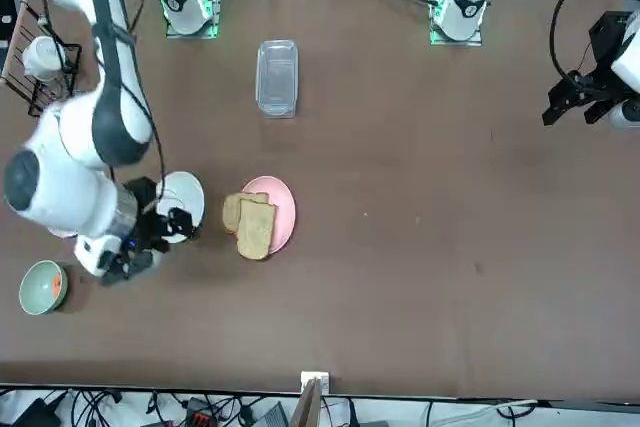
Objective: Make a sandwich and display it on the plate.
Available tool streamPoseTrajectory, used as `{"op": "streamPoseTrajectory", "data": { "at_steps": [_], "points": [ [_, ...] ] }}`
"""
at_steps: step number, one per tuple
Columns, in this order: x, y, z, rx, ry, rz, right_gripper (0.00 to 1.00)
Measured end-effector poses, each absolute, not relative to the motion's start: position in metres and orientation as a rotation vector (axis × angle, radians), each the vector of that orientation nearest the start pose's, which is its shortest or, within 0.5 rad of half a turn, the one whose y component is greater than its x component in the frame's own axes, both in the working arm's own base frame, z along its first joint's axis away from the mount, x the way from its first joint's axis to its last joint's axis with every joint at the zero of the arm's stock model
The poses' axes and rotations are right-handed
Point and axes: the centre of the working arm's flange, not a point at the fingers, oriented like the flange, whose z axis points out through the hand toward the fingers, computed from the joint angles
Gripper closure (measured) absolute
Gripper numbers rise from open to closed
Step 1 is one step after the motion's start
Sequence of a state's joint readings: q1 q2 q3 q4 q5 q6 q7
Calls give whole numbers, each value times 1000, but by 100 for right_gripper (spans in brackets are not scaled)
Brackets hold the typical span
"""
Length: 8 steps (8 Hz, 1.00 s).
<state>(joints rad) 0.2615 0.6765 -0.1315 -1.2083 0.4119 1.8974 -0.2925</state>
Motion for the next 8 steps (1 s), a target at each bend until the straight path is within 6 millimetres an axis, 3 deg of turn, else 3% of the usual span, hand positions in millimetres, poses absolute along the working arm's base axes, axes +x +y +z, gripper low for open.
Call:
{"op": "streamPoseTrajectory", "data": {
  "at_steps": [3,8],
  "points": [
    [753,150,335,-2635,-559,-87,0],
    [753,169,277,-2499,-560,-39,0]
  ]
}}
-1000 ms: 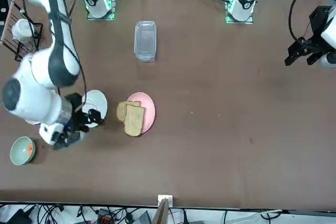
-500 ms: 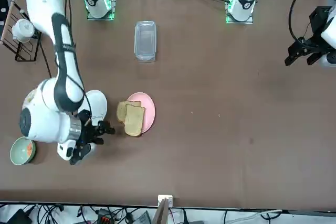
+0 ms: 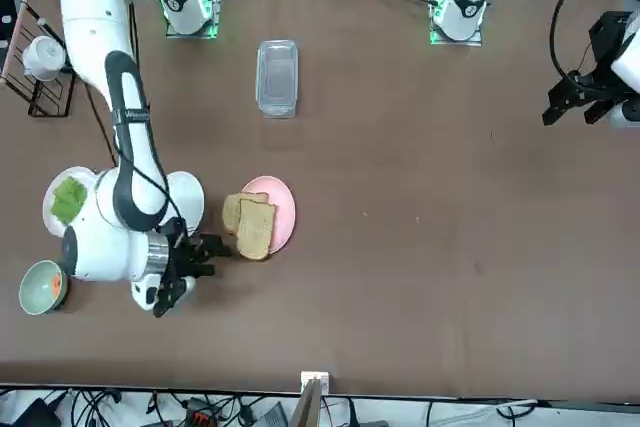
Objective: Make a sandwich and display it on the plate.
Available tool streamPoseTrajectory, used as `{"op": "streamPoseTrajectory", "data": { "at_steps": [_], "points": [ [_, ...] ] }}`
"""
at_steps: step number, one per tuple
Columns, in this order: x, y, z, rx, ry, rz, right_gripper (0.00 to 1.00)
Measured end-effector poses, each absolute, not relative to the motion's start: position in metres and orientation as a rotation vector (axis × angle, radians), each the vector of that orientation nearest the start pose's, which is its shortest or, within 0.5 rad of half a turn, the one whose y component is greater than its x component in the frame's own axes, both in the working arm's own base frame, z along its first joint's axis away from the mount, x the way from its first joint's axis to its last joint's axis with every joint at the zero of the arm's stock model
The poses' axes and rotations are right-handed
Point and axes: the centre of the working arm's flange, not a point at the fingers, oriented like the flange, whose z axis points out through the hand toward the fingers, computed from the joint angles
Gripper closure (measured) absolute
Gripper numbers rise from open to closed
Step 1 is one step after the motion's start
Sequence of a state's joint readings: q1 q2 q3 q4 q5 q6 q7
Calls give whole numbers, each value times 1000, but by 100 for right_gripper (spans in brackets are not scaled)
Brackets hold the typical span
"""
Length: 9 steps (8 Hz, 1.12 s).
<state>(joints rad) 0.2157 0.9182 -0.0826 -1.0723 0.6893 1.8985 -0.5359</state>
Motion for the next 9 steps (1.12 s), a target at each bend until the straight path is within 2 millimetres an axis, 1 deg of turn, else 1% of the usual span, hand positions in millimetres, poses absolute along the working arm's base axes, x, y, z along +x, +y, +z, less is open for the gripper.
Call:
{"op": "streamPoseTrajectory", "data": {
  "at_steps": [1,3,6,7,9],
  "points": [
    [751,174,270,-2494,-564,-25,0],
    [751,176,258,-2499,-557,-19,0],
    [747,177,224,-2504,-543,32,0],
    [746,178,218,-2503,-541,41,0],
    [742,188,209,-2498,-551,62,0]
  ]
}}
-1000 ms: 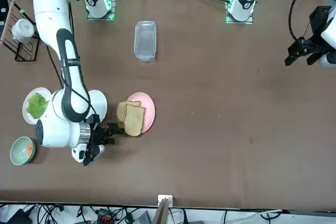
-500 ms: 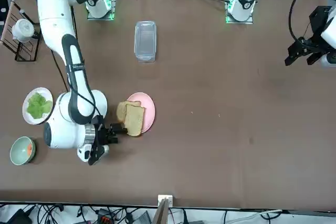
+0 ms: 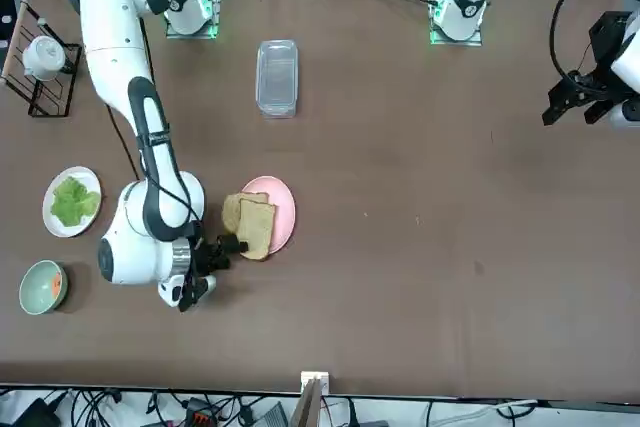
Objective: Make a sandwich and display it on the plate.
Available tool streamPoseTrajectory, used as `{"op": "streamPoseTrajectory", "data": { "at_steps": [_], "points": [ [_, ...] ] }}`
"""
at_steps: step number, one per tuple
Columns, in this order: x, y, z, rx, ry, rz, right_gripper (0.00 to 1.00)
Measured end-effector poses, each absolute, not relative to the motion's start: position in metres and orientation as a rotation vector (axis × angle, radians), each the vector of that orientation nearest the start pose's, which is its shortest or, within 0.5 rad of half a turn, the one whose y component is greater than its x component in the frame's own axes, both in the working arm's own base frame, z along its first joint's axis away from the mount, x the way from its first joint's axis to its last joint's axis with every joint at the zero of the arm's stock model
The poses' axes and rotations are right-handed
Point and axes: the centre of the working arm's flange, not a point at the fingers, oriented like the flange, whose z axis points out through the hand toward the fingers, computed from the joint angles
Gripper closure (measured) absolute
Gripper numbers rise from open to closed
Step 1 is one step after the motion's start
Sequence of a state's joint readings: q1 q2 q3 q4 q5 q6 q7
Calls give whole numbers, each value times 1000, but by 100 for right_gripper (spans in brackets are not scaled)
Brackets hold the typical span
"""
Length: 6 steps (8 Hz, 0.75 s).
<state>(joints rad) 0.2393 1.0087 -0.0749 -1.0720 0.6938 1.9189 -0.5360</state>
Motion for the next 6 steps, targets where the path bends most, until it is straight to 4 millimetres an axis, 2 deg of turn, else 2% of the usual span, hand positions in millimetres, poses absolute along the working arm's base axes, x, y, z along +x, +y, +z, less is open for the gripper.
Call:
{"op": "streamPoseTrajectory", "data": {
  "at_steps": [6],
  "points": [
    [736,209,202,-2475,-562,79,1]
  ]
}}
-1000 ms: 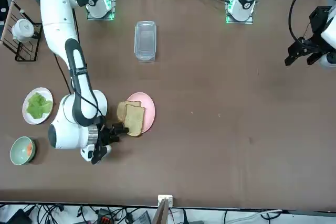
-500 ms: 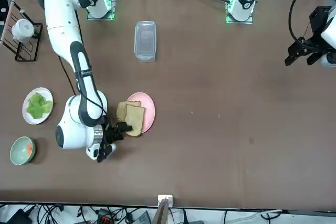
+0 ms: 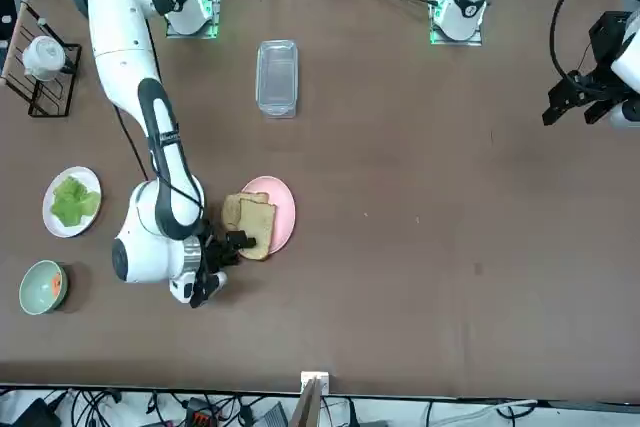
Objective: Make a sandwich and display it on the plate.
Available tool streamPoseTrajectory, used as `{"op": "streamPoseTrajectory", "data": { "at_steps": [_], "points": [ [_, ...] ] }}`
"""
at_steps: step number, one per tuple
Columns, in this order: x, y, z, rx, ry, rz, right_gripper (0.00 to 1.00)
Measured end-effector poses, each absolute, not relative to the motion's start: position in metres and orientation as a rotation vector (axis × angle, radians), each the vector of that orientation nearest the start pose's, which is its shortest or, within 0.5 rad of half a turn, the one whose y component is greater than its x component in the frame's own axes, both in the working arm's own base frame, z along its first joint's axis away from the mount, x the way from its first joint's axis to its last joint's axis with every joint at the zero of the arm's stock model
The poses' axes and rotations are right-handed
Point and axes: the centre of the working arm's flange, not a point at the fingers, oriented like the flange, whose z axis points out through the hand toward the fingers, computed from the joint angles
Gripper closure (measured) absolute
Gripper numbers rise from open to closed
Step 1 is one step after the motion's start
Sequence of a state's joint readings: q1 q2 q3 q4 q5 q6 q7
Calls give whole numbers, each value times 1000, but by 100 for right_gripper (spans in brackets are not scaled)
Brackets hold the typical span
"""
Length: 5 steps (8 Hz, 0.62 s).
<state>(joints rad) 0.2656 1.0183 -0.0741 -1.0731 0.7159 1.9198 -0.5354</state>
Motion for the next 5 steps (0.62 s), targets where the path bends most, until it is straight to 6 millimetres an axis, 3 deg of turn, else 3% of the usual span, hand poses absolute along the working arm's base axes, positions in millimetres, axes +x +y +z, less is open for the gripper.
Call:
{"op": "streamPoseTrajectory", "data": {
  "at_steps": [4,5],
  "points": [
    [735,210,193,-2459,-535,82,8],
    [735,210,193,-2459,-535,81,16]
  ]
}}
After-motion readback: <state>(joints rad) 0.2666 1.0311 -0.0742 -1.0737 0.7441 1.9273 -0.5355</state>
